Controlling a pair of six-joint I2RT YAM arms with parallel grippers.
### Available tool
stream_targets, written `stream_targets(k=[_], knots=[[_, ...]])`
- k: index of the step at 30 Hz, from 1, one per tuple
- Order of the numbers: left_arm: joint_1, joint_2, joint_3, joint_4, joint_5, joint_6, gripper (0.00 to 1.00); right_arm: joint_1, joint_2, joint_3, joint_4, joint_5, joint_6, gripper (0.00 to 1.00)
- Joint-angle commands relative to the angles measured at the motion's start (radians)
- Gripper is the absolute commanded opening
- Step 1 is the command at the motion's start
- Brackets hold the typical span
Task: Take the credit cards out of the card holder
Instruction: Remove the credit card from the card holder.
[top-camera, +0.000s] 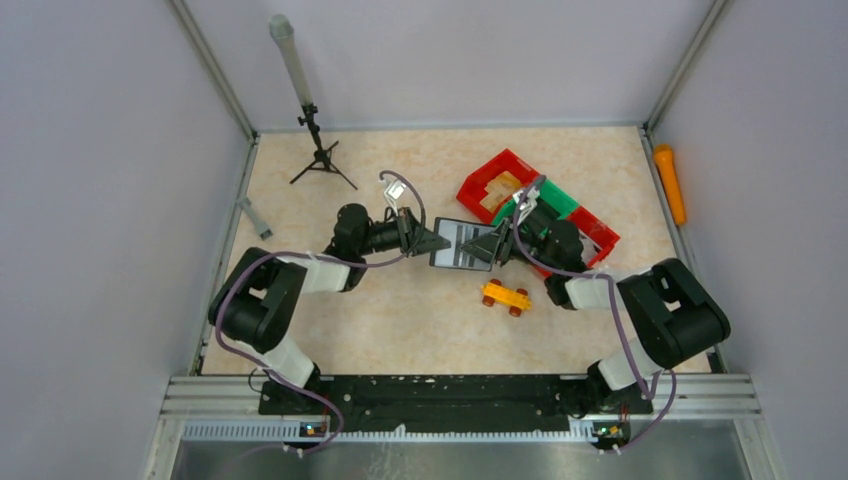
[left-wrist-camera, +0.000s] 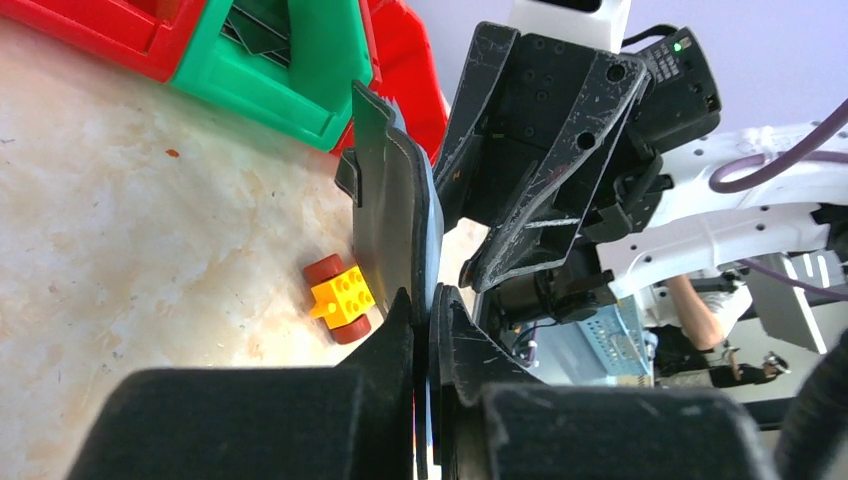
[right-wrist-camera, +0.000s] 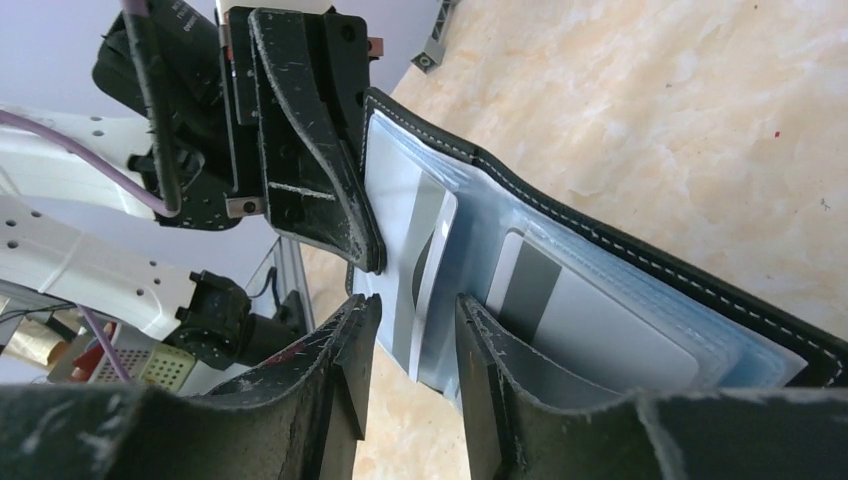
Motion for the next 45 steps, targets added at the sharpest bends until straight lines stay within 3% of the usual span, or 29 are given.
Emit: stream_targets(k=[1,10,15,29,42,45], knots=[[0.025,0.017,-0.004,0.265,0.066,-0.125,0.0,0.008,-0.029,0.017,0.036,0.025,-0.025,0.38],[0.035,0.04,-0.01,0.359,0.089,-0.188,0.0,0.007,-0.011,0.022,0.051,0.012,-0.012,0.24],[0.035,0.042,-0.009,0.375,0.093,-0.2,0.0,0.007,0.003,0.031,0.051,0.006,0.0,0.1],[0.028,0.074,0.003,0.429,0.109,-0.238,0.0,0.008,0.022,0.036,0.08,-0.017,0.017,0.17],[0.003,0.033,0.021,0.269,0.096,-0.125,0.0,0.009,0.022,0.036,0.087,-0.021,0.02,0.21],[0.0,0.028,0.024,0.248,0.095,-0.114,0.02,0.008,0.022,0.036,0.089,-0.023,0.023,0.16]])
